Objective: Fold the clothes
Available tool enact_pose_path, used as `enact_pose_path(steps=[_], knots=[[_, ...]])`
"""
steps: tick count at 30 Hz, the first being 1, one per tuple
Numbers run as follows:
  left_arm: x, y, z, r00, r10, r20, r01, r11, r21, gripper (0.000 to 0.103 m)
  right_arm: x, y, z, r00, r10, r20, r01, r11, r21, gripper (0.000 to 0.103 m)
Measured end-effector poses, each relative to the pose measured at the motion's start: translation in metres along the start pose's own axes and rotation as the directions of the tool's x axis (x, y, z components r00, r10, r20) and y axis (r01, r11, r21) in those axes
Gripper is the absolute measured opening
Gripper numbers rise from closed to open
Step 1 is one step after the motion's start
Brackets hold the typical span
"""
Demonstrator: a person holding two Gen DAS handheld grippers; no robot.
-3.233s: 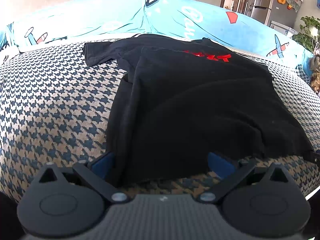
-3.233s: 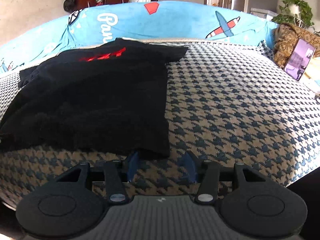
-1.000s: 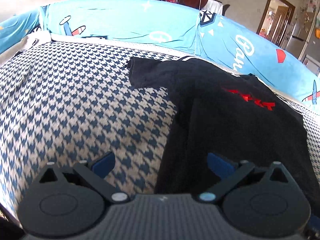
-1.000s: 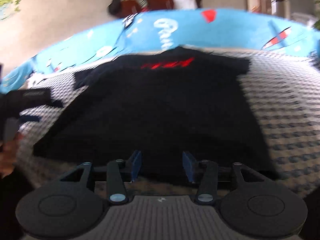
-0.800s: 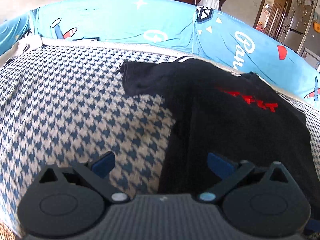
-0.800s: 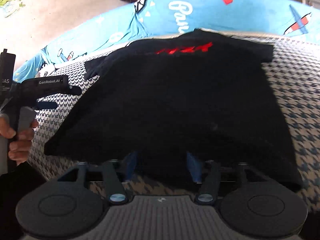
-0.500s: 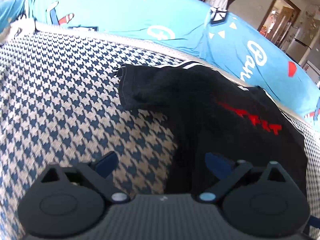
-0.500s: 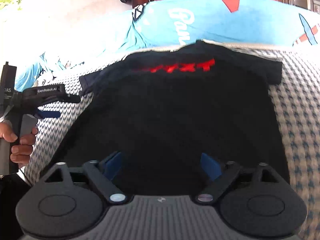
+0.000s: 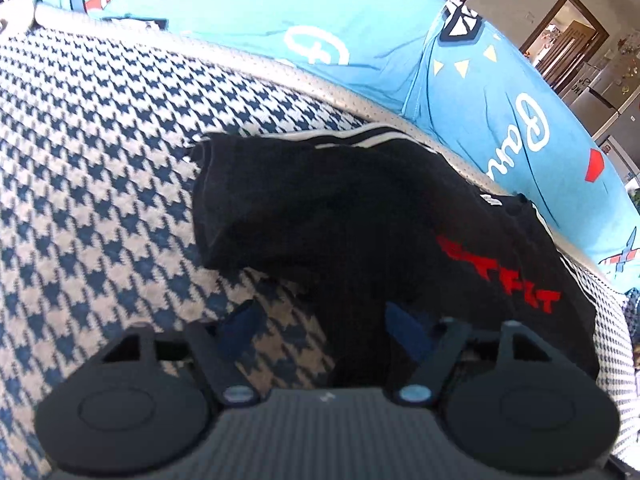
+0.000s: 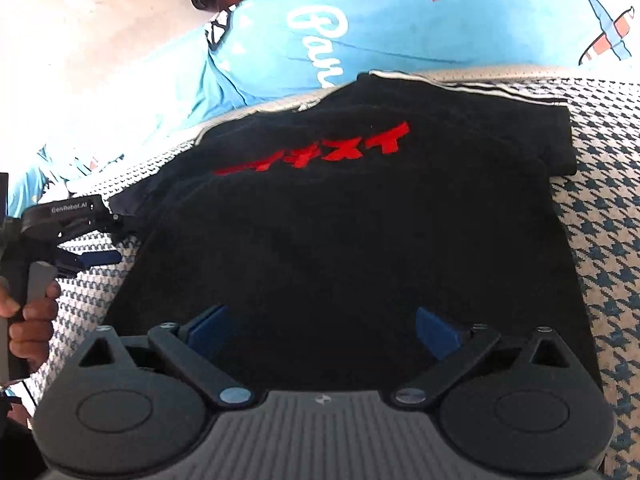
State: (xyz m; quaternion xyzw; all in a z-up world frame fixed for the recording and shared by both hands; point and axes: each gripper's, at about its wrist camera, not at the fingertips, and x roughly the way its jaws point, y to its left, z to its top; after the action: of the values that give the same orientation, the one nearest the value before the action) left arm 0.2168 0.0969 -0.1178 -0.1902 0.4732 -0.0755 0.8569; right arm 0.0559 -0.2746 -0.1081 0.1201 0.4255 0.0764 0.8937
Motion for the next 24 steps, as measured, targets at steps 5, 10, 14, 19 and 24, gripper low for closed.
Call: enact_pose_path(steps=[5,10,14,19,24], knots=[[0.010,-0.006,0.006,1.000,-0.004,0.005,0.004,1.000,0.016,0.059,0.007,0.001,-0.001,1.000,-0.016,-0.025,0.016,1.000,0.004,0.100],[0.017,-0.012,0.010,0.999,0.018,0.027,-0.019,0.999,0.034,0.043,0.014,0.006,-0.001,0.999,-0.013,-0.035,0.012,1.000,-0.017,0.100],[0.019,-0.017,0.011,0.999,0.028,0.041,-0.030,0.998,0.051,0.030,0.020,0.013,-0.001,0.999,-0.031,-0.030,0.029,0.997,-0.070,0.100],[0.016,-0.024,0.008,0.993,0.089,0.081,-0.096,0.992,0.085,0.013,0.024,0.018,-0.004,0.998,-0.061,-0.028,0.057,0.991,-0.120,0.100],[0.008,-0.037,0.009,0.959,0.205,0.194,-0.239,0.957,0.168,0.010,0.025,0.018,-0.004,0.997,-0.069,-0.024,0.065,0.990,-0.126,0.100]])
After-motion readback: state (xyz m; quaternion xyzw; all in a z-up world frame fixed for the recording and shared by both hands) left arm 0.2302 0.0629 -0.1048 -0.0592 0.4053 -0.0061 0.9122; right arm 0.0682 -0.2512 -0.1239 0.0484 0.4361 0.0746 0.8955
